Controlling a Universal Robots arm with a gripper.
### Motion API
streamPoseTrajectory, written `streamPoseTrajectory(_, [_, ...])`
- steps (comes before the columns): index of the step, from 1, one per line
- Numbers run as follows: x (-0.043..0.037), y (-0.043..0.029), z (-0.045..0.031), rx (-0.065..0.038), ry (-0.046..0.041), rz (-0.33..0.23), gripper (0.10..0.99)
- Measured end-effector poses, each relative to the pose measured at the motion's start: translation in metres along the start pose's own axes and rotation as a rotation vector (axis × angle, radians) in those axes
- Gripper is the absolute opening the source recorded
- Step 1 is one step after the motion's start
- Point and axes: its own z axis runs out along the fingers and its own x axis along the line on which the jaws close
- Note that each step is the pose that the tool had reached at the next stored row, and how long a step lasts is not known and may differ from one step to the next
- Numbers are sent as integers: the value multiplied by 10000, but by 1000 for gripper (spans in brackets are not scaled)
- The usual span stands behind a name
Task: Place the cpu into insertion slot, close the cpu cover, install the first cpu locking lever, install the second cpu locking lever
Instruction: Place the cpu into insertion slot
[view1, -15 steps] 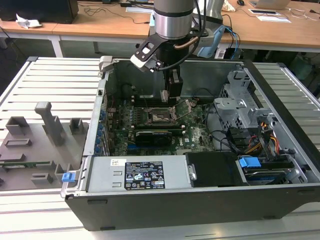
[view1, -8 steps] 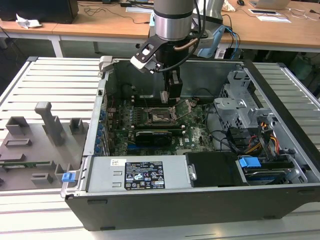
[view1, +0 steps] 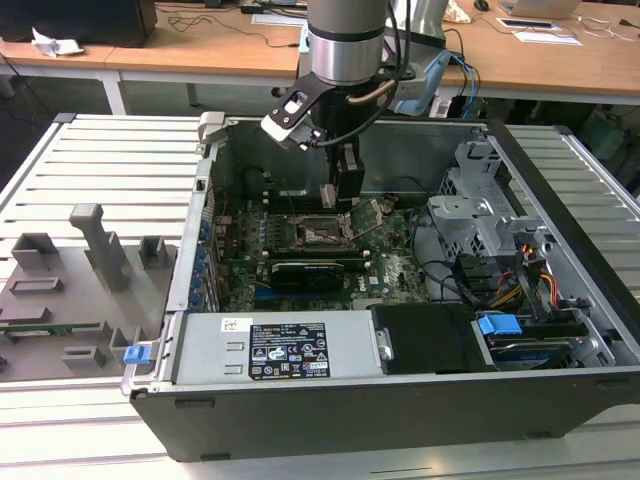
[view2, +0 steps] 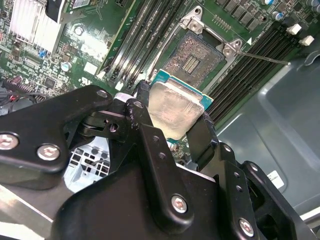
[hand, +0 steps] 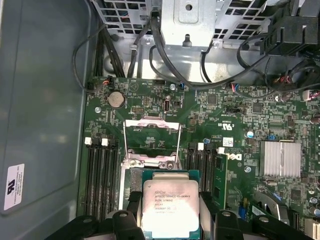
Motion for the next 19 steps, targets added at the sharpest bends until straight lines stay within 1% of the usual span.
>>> streamPoseTrajectory(19, [-2,-6,75,12,0,1,541])
